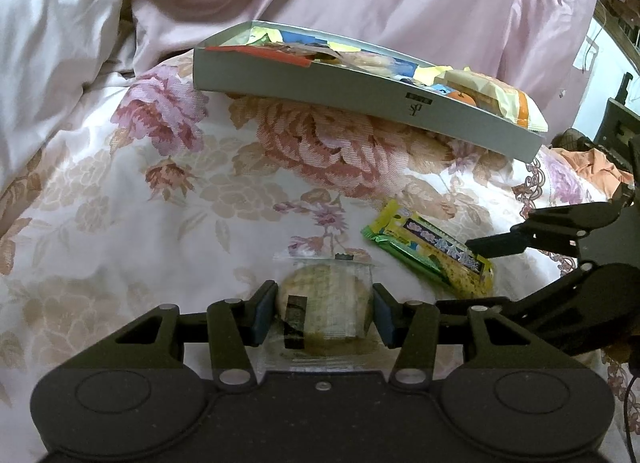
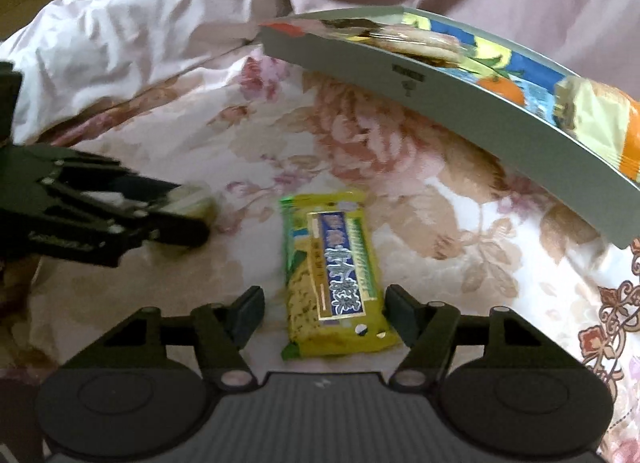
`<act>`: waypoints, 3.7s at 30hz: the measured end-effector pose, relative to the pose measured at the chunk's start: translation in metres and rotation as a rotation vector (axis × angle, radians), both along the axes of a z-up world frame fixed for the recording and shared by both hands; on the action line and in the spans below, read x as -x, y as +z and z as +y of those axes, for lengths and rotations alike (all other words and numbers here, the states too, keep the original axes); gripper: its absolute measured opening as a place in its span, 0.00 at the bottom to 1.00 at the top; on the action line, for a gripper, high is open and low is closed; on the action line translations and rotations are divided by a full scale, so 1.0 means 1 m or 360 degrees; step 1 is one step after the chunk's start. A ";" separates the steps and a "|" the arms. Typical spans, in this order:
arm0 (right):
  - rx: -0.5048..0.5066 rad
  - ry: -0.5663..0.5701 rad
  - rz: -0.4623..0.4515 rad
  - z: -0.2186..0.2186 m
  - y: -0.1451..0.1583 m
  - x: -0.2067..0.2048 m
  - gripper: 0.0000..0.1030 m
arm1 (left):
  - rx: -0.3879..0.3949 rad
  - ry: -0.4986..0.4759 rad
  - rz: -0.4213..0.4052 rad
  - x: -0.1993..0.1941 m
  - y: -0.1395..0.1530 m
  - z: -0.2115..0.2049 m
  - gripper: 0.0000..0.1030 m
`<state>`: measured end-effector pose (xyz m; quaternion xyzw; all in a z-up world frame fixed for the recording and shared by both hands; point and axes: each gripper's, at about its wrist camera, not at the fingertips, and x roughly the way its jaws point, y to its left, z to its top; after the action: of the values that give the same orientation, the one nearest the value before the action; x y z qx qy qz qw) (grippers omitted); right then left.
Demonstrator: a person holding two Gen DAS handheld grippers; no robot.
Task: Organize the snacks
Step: 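Grasp the round wrapped cake with the left tool while the right tool grasps the yellow-green biscuit pack, then lift and carry the cake and biscuit pack over the grey tray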
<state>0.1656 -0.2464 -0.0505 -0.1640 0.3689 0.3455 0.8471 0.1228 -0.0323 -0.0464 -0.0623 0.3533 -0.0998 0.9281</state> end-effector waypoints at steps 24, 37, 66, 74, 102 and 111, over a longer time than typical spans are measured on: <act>-0.0086 -0.0294 -0.0196 0.016 -0.017 0.032 0.50 | -0.0028 -0.0006 -0.0012 0.001 -0.001 -0.003 0.51; -0.0048 -0.0334 -0.0191 0.016 -0.016 0.049 0.56 | -0.0075 -0.0041 0.0000 0.003 -0.003 -0.009 0.52; 0.0310 -0.0173 -0.0676 0.043 -0.024 0.089 0.50 | -0.0048 0.0008 -0.0060 0.009 0.000 -0.011 0.49; 0.0441 -0.0161 -0.0853 0.041 -0.026 0.098 0.50 | -0.0052 0.0028 -0.0123 0.014 0.008 -0.012 0.49; 0.0402 -0.0151 -0.1240 0.008 0.091 0.023 0.50 | -0.0053 0.0097 -0.0526 -0.107 0.130 -0.036 0.49; 0.0340 -0.0333 -0.1343 0.007 0.101 -0.048 0.50 | -0.0076 0.0082 -0.0496 -0.158 0.124 -0.050 0.49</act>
<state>0.2132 -0.2389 0.0504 -0.3389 0.0393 0.1209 0.9322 0.2806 -0.0823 0.0779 -0.0330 0.2055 -0.0759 0.9751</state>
